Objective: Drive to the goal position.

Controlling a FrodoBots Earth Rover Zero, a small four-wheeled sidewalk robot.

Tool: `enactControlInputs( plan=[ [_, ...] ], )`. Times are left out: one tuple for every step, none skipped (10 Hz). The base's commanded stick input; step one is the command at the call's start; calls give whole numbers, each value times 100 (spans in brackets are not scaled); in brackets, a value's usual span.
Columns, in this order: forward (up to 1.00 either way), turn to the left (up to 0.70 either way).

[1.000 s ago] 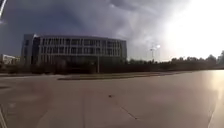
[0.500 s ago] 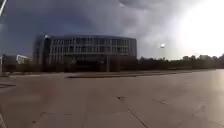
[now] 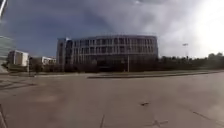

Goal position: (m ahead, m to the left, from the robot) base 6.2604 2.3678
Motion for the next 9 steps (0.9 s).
enactControlInputs(
  plan=[
    [70, 0],
    [70, 0],
    [70, 0],
    [70, 0],
    [70, 0],
    [70, 0],
    [70, 0],
    [70, 0],
    [70, 15]
  ],
)
